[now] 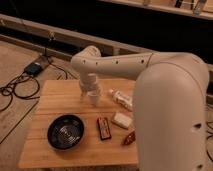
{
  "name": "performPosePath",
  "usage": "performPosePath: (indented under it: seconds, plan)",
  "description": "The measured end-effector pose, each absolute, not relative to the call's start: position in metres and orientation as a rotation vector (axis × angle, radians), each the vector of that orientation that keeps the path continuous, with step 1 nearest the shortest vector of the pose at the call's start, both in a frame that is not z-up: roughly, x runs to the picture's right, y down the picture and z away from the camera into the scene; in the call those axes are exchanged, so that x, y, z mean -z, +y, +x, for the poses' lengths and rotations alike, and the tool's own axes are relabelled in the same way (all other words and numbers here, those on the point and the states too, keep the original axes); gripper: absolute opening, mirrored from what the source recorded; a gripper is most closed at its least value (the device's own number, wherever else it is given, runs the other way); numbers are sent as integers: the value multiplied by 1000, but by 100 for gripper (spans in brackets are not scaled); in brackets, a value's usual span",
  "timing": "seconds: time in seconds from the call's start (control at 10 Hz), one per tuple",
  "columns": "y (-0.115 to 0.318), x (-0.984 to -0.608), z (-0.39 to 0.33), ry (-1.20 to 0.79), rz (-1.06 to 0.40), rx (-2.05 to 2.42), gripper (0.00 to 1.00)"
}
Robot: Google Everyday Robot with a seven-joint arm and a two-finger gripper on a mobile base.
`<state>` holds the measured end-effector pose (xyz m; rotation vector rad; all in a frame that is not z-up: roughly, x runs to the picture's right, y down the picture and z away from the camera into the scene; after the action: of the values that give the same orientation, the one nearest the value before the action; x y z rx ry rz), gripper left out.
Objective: Place the ceramic cup in the ceramic bowl
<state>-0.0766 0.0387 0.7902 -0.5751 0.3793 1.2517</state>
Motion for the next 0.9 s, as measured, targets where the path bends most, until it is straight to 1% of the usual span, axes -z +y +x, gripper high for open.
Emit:
performPosePath:
  seconds: [0.1, 0.5, 0.9]
  plan:
    - [30, -804, -74, 364, -572, -1210, 65]
    - [13, -838, -91, 329, -587, -1103, 65]
    - [18, -878, -99, 332, -620, -1046, 65]
